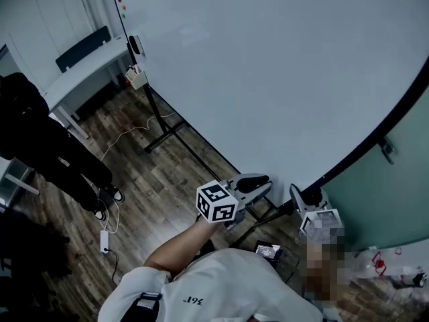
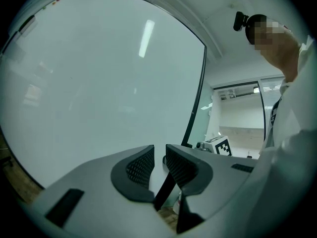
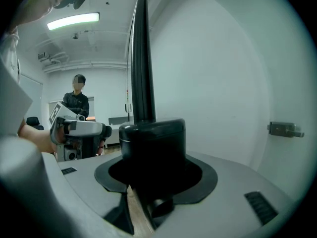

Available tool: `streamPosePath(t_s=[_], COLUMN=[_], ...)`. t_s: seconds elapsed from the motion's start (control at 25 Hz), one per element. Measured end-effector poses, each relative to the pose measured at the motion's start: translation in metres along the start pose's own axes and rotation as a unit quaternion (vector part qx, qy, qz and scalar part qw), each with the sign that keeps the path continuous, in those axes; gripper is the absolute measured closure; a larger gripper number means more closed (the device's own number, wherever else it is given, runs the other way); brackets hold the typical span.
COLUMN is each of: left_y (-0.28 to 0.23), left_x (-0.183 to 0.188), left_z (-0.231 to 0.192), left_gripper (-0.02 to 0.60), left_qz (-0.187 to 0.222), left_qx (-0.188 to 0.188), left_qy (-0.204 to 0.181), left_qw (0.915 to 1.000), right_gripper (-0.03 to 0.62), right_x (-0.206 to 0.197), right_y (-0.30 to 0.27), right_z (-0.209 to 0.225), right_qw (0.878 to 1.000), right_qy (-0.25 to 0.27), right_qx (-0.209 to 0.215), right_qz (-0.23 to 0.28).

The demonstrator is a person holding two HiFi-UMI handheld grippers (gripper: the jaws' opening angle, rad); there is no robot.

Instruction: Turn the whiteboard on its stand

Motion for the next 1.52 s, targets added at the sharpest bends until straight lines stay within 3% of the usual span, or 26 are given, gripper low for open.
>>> streamPosePath(t_s=[0.64,1.52], left_y=[0.016,0.028], left_x=[-0.002,0.003], left_z=[0.016,-0.001], left_gripper=[0.520,0.520], left_qz=[0.004,0.014], left_qx=[-0.013,0.014], left_qy=[0.006,0.013], left_qw=[0.9999,0.9997], right_gripper=[0.361,0.376], right_x=[-0.007,0.004], right_y=[0.021,0.011], right_z=[-0.034,-0.023], right_qw=[1.000,0.999], right_qy=[0.005,0.051], right_qx=[-0.012,-0.003], right_qz=[-0.006,-0.014])
Point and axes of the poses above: the fingertips, and each gripper's own axes: y backward along the fingers, z to its right, x out of its top, the point moved 3 cm from there along y, backward along the fingers, and after that the axes turned 2 degrees about y, right-handed, at the moved point
